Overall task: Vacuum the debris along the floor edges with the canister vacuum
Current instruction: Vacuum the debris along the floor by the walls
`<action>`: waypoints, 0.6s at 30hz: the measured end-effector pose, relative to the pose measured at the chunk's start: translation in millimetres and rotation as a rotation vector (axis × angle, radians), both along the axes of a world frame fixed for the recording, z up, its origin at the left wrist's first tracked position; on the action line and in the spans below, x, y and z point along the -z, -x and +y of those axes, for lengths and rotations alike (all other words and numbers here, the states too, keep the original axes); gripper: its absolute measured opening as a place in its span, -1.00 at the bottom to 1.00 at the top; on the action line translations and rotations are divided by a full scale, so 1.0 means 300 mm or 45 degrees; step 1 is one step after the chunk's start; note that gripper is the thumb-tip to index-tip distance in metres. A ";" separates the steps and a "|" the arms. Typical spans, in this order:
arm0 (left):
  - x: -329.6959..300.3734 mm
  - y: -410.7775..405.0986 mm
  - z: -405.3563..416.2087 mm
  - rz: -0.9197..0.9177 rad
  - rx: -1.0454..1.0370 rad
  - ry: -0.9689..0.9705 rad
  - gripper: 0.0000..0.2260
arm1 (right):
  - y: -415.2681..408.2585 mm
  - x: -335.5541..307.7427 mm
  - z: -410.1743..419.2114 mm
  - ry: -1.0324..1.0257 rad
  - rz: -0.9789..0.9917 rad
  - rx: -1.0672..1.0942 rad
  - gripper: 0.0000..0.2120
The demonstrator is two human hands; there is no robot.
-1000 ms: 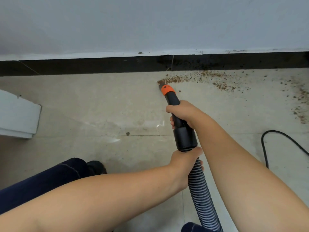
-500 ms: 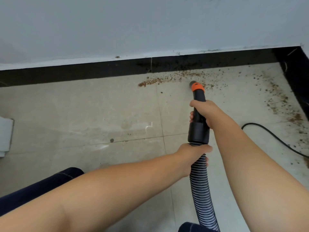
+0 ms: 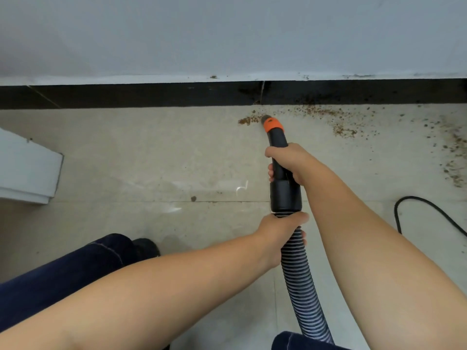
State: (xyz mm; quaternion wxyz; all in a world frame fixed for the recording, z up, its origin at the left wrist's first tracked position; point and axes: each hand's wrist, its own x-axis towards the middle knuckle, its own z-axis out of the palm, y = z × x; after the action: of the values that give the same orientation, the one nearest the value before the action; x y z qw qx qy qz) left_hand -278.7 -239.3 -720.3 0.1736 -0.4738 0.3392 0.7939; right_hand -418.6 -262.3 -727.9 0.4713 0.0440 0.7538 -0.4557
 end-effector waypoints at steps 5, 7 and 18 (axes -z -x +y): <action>-0.039 0.015 0.027 0.038 0.039 -0.039 -0.86 | 0.029 -0.029 0.057 -0.056 0.014 0.060 -0.86; -0.055 0.026 0.056 0.047 0.099 -0.048 -0.86 | 0.047 -0.040 0.108 -0.093 0.011 0.108 -0.84; -0.080 -0.031 0.158 0.019 0.095 -0.100 -0.90 | -0.017 -0.046 0.179 -0.075 -0.113 -0.074 -0.84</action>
State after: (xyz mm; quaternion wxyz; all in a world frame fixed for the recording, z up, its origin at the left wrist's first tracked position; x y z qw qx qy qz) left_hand -269.3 -191.9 -696.4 0.2191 -0.4477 0.3267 0.8030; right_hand -413.4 -208.5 -714.2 0.5159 0.0561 0.7461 -0.4171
